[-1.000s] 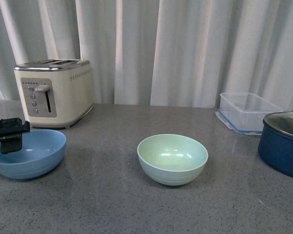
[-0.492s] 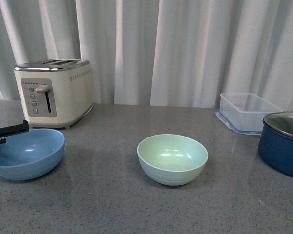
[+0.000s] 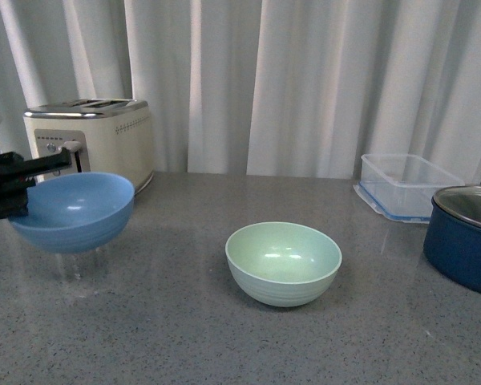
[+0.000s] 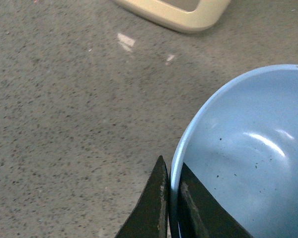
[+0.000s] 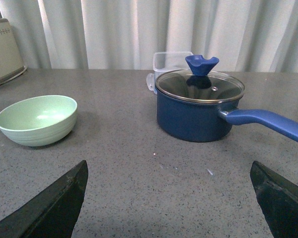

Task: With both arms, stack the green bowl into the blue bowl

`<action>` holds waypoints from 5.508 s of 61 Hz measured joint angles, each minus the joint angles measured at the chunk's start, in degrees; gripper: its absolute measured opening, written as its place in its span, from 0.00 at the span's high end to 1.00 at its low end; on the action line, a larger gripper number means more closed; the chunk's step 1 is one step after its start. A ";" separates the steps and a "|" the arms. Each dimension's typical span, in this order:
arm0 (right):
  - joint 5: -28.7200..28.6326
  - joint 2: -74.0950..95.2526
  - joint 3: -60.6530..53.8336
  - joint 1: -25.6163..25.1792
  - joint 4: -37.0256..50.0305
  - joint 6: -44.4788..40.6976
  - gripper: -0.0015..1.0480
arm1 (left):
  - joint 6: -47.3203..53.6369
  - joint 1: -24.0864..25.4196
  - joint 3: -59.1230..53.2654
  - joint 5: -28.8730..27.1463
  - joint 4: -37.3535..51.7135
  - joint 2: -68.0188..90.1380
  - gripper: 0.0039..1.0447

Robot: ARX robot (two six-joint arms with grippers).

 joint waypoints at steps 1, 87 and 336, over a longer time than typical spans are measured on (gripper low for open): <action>0.00 0.00 0.00 0.00 0.00 0.00 0.10 | -0.07 -0.20 0.15 -0.02 -0.02 0.00 0.97; 0.00 0.00 0.00 0.00 0.00 0.00 0.10 | -4.15 -11.72 2.40 -3.15 0.09 8.33 0.97; -0.02 0.00 0.00 0.00 -0.02 0.00 0.10 | 18.45 -0.63 -70.77 7.23 6.82 -101.22 0.73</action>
